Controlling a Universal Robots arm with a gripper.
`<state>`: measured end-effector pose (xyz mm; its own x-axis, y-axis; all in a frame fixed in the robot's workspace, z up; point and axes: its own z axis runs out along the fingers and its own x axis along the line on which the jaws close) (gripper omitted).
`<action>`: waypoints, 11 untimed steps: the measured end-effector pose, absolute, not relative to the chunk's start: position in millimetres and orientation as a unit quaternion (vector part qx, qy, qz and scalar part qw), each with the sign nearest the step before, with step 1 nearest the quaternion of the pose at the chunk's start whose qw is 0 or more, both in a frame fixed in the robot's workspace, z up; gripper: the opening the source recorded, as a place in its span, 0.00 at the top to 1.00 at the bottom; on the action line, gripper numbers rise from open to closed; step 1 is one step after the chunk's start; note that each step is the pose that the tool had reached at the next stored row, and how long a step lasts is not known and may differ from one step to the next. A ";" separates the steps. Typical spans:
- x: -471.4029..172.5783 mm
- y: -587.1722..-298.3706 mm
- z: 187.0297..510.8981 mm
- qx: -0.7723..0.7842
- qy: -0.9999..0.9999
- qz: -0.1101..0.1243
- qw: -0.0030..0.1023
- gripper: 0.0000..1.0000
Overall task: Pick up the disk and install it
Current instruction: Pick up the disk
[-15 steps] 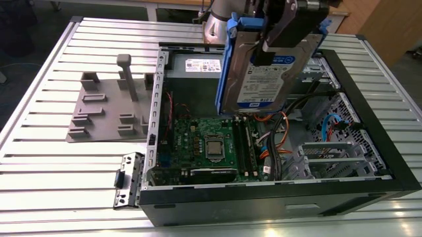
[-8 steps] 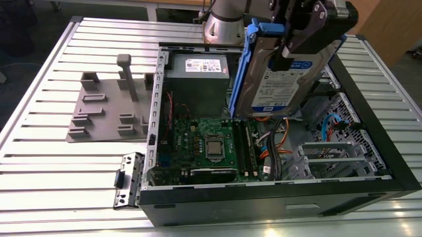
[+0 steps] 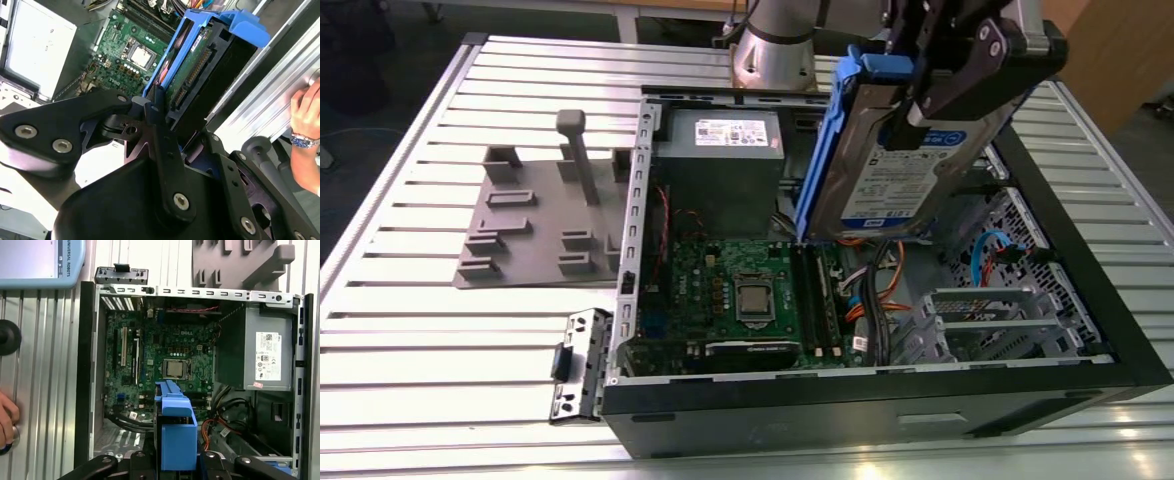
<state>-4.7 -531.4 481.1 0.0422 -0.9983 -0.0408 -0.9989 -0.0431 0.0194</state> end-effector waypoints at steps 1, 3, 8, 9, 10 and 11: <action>-4.7 -532.7 480.9 -0.721 0.693 0.021 0.007 0.64; -4.7 -535.3 480.5 -0.716 0.698 0.021 0.007 0.64; -4.7 -541.4 478.8 -0.706 0.708 0.021 0.008 0.64; -4.6 -542.8 478.5 -0.704 0.709 0.021 0.008 0.64; -4.5 -544.1 478.1 -0.704 0.710 0.021 0.008 0.64; -4.0 -545.1 477.9 -0.703 0.711 0.021 0.008 0.64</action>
